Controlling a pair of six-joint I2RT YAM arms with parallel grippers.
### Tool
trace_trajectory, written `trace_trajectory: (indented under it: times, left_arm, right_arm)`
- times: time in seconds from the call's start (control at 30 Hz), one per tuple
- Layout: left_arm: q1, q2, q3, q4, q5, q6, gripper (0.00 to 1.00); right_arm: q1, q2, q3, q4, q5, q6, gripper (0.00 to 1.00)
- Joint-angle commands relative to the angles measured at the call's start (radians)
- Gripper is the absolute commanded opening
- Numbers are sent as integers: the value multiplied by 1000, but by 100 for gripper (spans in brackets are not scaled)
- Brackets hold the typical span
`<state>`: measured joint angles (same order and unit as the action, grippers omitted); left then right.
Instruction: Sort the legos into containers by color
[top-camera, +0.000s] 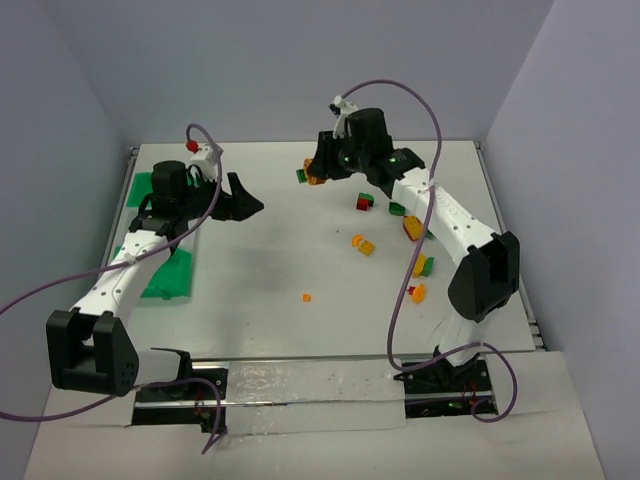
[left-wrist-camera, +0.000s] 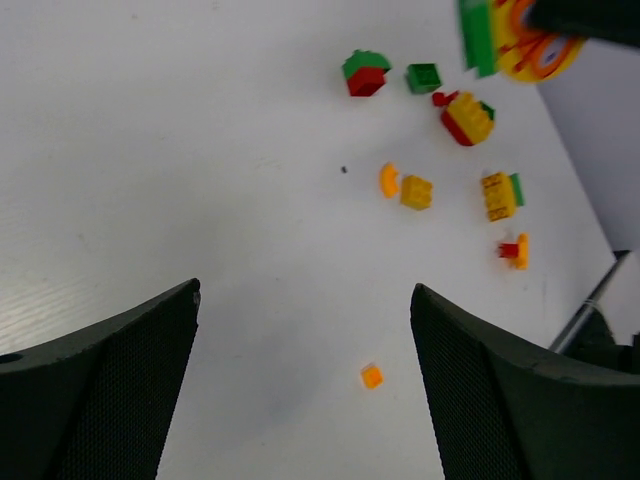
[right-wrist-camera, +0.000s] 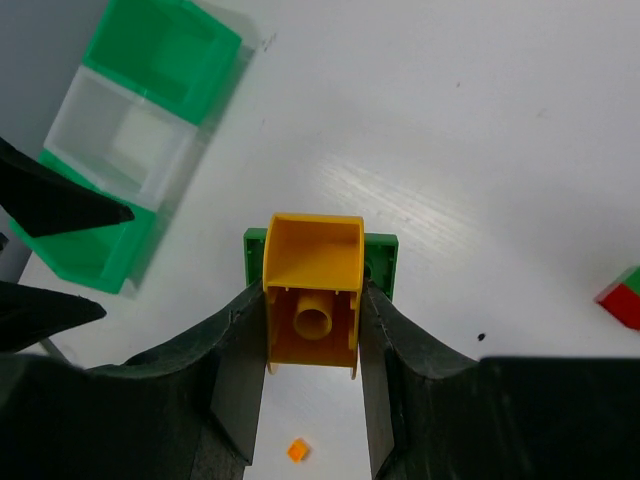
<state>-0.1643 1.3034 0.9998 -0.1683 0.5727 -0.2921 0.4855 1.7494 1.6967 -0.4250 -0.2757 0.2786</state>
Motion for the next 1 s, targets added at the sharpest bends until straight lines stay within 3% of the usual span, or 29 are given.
trace_trajectory:
  times: [0.0, 0.2, 0.43, 0.97]
  left_arm:
    - [-43, 14, 78, 106, 118, -101, 89]
    - [-89, 48, 83, 131, 127, -127, 86]
    - [-116, 116, 111, 138, 135, -164, 76]
    - [-116, 168, 111, 189, 224, -216, 35]
  right_arm:
    - [68, -34, -31, 25, 83, 13, 0]
    - [152, -62, -43, 29, 165, -39, 0]
    - [207, -88, -73, 38, 159, -62, 0]
    - [236, -101, -87, 40, 158, -70, 0]
